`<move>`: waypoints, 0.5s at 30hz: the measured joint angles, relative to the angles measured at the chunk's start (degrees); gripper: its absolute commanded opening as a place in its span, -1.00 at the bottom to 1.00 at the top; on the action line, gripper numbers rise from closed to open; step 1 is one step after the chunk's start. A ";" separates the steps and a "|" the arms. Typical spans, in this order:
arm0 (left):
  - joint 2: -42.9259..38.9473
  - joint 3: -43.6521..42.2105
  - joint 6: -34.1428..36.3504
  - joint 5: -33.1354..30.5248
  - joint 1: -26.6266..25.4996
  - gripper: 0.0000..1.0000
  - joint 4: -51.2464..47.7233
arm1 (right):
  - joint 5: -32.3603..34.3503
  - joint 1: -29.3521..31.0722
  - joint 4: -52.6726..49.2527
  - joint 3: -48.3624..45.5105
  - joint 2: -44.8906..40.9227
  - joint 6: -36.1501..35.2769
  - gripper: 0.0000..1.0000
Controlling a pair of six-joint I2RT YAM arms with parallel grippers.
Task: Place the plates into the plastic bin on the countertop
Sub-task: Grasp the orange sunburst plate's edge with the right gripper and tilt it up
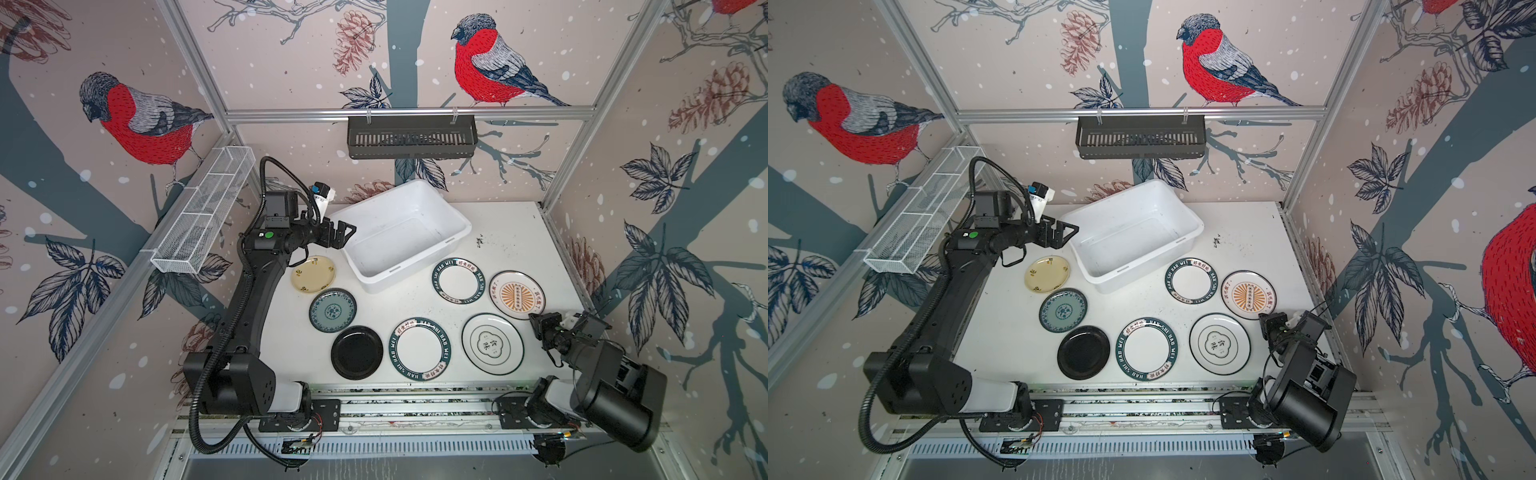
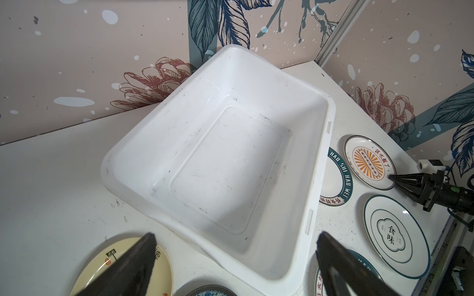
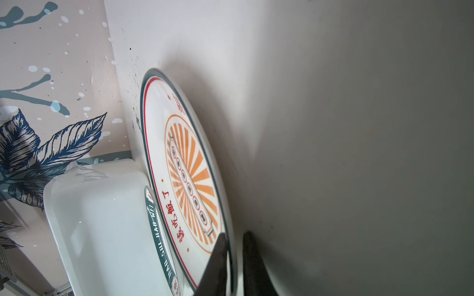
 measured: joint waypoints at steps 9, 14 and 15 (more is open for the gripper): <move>-0.76 -0.26 0.00 0.00 -0.35 0.93 0.57 | -1.01 -1.16 0.83 -0.35 -0.46 -0.04 -0.91; -1.14 -0.37 0.00 -0.02 -0.42 0.93 0.76 | -1.22 -1.86 0.76 -0.28 -1.25 0.02 -0.94; -1.25 -0.39 0.00 -0.02 -0.42 0.93 0.79 | -1.18 -2.01 0.59 -0.15 -1.57 0.04 -0.94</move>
